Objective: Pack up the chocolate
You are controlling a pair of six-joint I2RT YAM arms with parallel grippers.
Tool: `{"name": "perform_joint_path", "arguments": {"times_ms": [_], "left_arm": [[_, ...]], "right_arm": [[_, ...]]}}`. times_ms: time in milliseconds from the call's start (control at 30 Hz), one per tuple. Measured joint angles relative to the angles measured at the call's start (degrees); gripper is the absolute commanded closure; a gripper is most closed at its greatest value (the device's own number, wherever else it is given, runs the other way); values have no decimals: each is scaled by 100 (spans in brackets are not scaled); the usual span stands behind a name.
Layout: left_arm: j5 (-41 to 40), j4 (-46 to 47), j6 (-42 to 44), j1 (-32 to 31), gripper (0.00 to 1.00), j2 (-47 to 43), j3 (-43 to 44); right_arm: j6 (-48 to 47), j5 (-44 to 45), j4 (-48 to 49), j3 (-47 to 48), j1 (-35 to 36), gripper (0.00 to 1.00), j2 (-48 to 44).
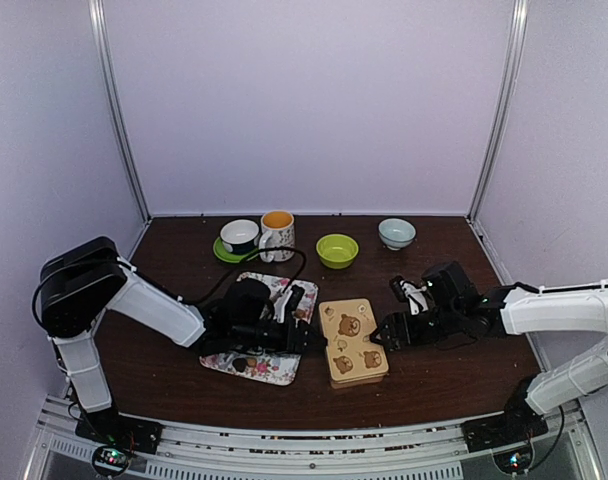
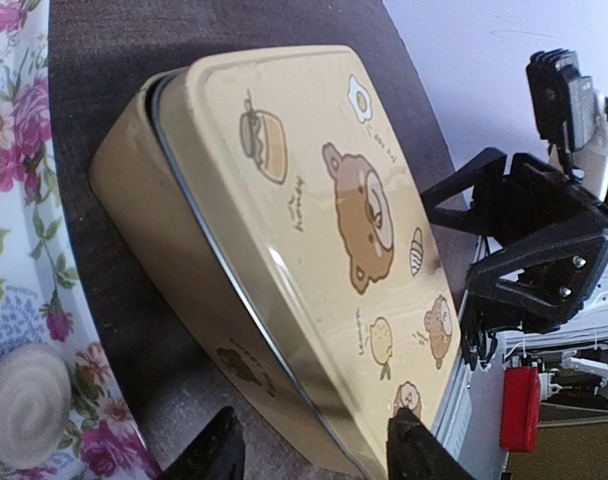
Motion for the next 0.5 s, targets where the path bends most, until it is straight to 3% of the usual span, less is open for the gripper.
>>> {"name": "perform_joint_path", "arguments": {"times_ms": [333, 500], "left_arm": [[2, -15, 7, 0, 56, -26, 153], [-153, -424, 160, 0, 60, 116, 570]], "right_arm": [[315, -785, 1036, -334, -238, 50, 586], [321, -1025, 1460, -339, -407, 53, 946]]}}
